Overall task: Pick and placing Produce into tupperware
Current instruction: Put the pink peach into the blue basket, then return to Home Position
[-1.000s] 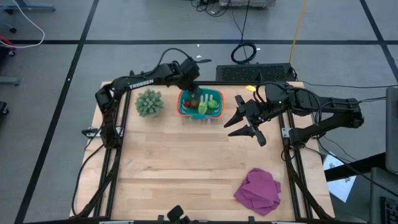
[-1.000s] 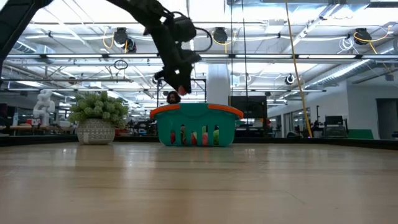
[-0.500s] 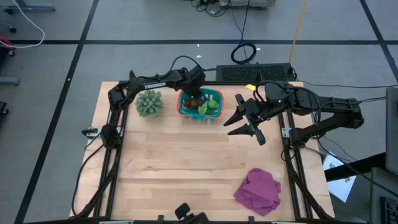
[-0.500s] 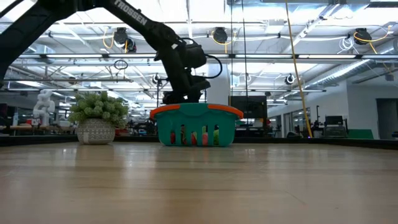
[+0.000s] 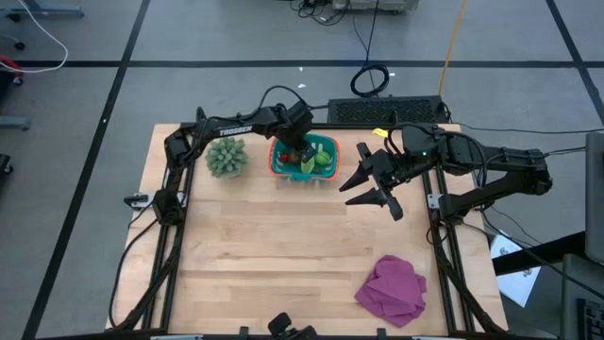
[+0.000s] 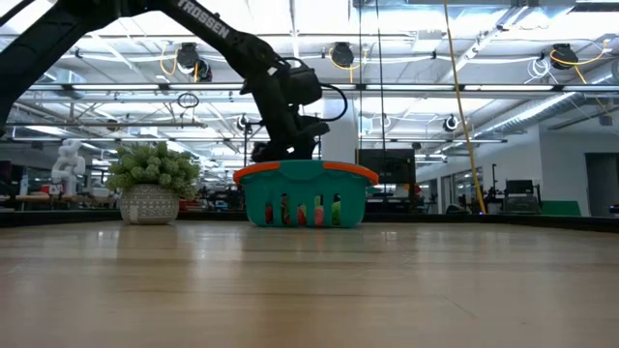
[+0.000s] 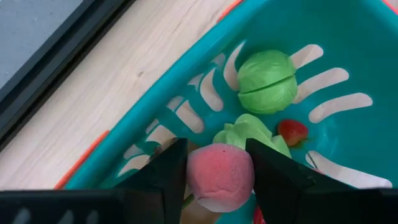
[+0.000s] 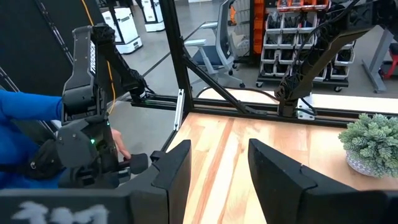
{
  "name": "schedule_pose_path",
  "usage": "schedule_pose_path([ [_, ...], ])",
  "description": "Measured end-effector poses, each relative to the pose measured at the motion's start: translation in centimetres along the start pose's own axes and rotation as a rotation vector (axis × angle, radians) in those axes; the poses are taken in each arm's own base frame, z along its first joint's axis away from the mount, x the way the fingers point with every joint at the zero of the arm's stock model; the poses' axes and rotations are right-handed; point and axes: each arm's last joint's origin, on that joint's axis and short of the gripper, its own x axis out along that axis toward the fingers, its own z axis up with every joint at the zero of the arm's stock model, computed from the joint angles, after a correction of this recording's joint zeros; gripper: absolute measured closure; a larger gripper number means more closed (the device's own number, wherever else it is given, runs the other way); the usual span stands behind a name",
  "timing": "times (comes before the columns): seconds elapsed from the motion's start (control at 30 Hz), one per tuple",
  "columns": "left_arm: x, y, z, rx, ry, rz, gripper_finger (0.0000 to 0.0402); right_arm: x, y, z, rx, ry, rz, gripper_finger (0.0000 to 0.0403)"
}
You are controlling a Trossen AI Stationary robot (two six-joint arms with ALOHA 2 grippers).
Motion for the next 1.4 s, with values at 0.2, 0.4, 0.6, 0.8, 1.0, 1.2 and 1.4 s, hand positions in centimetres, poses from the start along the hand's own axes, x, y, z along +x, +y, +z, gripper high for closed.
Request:
schedule_pose_path([
  [0.2,0.0,-0.6,-0.1,0.012,0.003,-0.005,0.0204,0.0,0.0,0.0,0.000,0.000,0.000,0.0252],
  [0.4,0.0,-0.5,-0.1,0.011,0.002,-0.003,0.0171,0.0,0.0,0.0,0.005,0.000,0.000,0.0252],
  [0.6,0.1,-0.7,-0.1,0.017,0.002,-0.004,0.0154,0.0,0.0,0.0,0.009,0.000,0.000,0.0252],
  [0.8,-1.0,-0.9,0.2,0.038,-0.032,-0.002,0.0137,0.0,0.0,0.0,0.003,-0.001,-0.001,0.0252],
  [1.0,-5.5,-0.6,0.7,0.035,-0.126,0.033,0.0125,0.0,-0.1,0.1,-0.001,-0.005,-0.002,0.0252],
  [1.2,-13.7,-1.4,0.0,0.049,-0.250,0.014,0.0125,-0.1,-0.2,0.0,-0.001,-0.001,-0.008,0.0252],
  [1.4,-23.4,-3.8,-3.9,0.106,-0.366,-0.002,0.0122,-0.3,-0.1,-0.4,-0.015,0.042,-0.009,0.0252],
])
